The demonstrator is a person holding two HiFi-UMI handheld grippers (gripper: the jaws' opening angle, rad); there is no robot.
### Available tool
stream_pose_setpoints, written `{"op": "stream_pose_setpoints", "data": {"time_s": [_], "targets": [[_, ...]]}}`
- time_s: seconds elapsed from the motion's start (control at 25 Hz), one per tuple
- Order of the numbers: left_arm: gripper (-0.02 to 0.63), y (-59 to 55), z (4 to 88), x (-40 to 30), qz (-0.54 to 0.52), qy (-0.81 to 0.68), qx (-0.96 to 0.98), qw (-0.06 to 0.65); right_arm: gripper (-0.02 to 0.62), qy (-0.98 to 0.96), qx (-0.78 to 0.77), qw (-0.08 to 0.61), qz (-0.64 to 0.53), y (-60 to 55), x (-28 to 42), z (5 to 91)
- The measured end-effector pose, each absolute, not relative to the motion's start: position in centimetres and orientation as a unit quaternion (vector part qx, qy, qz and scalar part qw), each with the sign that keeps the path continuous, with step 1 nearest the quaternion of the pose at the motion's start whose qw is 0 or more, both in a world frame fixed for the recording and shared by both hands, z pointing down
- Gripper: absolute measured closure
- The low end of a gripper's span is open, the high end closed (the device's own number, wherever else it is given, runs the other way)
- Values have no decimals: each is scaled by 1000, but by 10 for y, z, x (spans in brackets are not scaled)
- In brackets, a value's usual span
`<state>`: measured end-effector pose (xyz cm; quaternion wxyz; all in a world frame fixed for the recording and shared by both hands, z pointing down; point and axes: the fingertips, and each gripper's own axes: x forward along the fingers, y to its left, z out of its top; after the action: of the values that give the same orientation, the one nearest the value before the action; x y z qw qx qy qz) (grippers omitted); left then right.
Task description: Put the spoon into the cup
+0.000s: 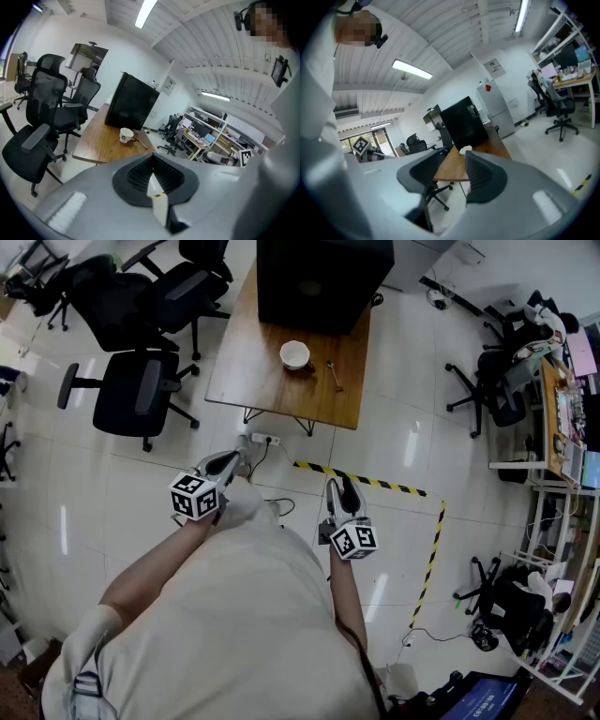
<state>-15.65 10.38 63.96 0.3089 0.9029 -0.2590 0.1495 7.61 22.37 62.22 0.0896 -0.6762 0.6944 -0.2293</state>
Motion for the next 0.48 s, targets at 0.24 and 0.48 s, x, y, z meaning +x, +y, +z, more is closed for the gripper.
{"op": "stream_pose_setpoints", "data": {"time_s": [0.24, 0.48], "targets": [[606, 69, 623, -107, 159, -206, 927, 270, 424, 659, -708, 76, -242, 187, 125, 627], [606, -9, 617, -87, 169, -175, 935, 259, 425, 644, -717, 30, -265, 128, 131, 637]]}}
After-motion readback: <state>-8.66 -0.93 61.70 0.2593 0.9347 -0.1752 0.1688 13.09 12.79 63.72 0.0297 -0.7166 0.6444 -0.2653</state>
